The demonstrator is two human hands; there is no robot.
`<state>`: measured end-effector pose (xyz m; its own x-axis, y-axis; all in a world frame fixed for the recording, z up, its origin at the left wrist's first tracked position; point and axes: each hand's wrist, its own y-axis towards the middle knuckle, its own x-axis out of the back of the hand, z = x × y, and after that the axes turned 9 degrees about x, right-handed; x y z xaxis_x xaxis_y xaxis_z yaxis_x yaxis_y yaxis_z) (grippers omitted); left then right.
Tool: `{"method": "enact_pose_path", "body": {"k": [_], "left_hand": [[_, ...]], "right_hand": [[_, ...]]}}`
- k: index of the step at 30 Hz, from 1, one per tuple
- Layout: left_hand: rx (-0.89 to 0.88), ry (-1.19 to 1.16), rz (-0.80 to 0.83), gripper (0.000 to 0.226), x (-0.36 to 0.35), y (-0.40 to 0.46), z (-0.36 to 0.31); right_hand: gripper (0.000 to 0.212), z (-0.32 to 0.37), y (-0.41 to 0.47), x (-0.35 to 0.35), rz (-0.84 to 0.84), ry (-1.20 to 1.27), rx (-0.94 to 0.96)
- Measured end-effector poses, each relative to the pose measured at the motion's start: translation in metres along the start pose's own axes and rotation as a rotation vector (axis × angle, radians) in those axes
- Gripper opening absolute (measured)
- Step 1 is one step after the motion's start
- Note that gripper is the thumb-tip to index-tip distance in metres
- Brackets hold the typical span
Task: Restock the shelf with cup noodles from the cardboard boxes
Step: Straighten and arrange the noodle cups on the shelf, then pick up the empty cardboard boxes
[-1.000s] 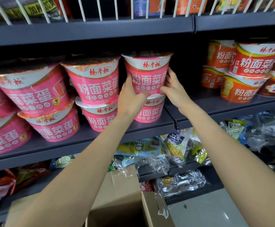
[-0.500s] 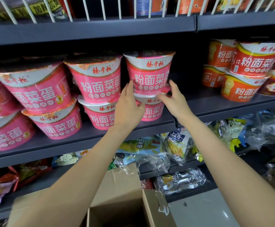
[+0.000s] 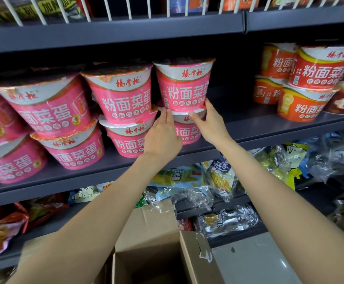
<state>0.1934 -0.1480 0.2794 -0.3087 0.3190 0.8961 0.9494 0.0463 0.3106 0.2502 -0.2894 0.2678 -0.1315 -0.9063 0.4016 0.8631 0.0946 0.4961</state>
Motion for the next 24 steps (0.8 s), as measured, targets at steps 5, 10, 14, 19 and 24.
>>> {"method": "enact_pose_path", "body": {"k": [5,10,14,19,24], "left_hand": [[0.002,-0.103,0.023,0.069,0.005,-0.001,0.003],[-0.085,-0.203,-0.123,0.049,0.019,-0.016,0.022],[-0.103,-0.209,-0.272,0.033,0.036,-0.039,0.049],[-0.009,-0.275,-0.375,0.025,0.071,-0.122,0.094],[0.258,-0.313,-0.183,0.025,0.097,-0.248,0.153]], "right_hand": [[0.055,0.000,-0.001,-0.006,-0.015,-0.003,-0.005],[0.049,0.002,-0.018,-0.013,-0.095,-0.080,0.005],[0.043,0.031,-0.048,-0.020,-0.185,-0.191,0.041],[0.031,0.082,-0.133,-0.043,-0.141,-0.197,0.223],[0.028,0.128,-0.250,-0.078,0.010,-0.249,0.346]]}}
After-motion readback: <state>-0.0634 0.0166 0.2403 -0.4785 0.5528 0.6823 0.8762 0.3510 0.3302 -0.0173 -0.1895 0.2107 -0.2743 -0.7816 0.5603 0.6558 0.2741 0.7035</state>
